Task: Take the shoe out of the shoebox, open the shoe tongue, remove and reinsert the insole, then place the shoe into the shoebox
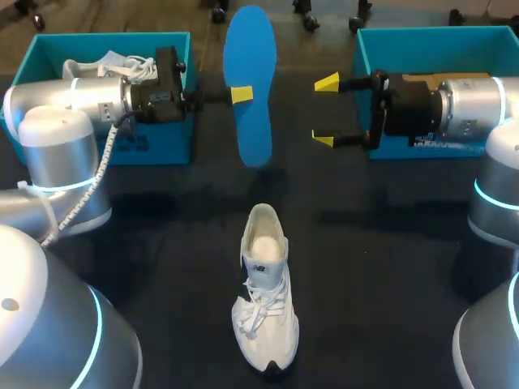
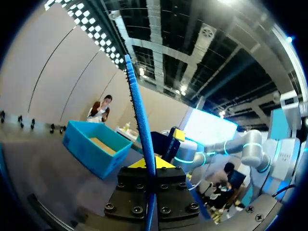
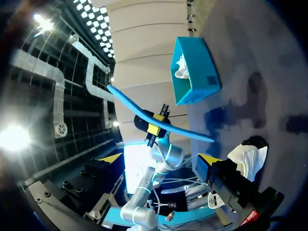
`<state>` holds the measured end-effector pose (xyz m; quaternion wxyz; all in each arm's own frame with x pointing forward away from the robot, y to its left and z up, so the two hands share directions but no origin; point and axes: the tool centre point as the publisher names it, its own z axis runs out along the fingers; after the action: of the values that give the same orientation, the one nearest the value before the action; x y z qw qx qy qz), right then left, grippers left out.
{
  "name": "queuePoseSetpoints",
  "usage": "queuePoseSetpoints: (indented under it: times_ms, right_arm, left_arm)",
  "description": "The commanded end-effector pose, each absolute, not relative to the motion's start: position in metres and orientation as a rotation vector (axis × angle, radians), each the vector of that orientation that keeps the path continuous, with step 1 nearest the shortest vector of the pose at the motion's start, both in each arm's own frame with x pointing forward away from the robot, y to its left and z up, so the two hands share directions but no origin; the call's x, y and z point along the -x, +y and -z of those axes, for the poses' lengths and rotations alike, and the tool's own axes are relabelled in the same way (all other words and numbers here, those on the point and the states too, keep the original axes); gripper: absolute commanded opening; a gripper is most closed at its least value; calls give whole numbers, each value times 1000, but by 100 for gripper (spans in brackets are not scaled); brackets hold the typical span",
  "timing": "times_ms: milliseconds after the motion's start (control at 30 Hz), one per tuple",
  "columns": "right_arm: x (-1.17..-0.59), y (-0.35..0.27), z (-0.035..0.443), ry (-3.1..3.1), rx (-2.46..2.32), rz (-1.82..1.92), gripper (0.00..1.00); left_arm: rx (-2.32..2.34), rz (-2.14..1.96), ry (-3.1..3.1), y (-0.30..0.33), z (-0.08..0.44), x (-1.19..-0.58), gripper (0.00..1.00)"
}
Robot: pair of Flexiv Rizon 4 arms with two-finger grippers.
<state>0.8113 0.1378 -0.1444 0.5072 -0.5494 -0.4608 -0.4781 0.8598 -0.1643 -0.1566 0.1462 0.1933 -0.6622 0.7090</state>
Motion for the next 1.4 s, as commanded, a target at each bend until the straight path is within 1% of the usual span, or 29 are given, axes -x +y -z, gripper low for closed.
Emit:
queuePoseSetpoints:
  times_ms: [33,200,367,400,467,867,1000,1133,1200,1333,1400]
  right_arm:
    - [-813,138,140,-1118,1331,1145,100]
    - [-813,138,140,-1118,1331,1145,100]
    - [-813,138,140,-1118,1331,1145,100]
    - [-813,138,140,-1118,1331,1145,100]
    - [-813,138,140,-1118,1331,1145,100]
    - [-813,138,140,-1118,1331,1145,100]
    - [-813,138,140,-1118,1331,1145,100]
    - [-813,138,140,-1118,1331,1145,100]
    - [-813,138,140,-1118,1331,1145,100]
    - [-813,138,140,-1118,1331,1145,100]
    - [-813,138,140,-1118,1331,1145,100]
  left_arm:
    - [68,-2429,-2255,-166,158,-860,0]
    - [68,-2429,-2255,-166,158,-860,0]
    - [839,-2522,-2467,-161,155,-858,0]
    - [1123,-2516,-2435,-158,156,-857,0]
    - [1704,-2367,-2310,-150,167,-858,0]
    - [1739,-2355,-2302,-152,166,-858,0]
    - [2034,-2333,-2211,-150,153,-850,0]
    - [2365,-2276,-2110,-146,150,-845,0]
    - [2457,-2268,-2073,-144,149,-842,0]
    - [2852,-2031,-2082,-146,152,-831,0]
    - [3023,-1839,-2166,-148,154,-831,0]
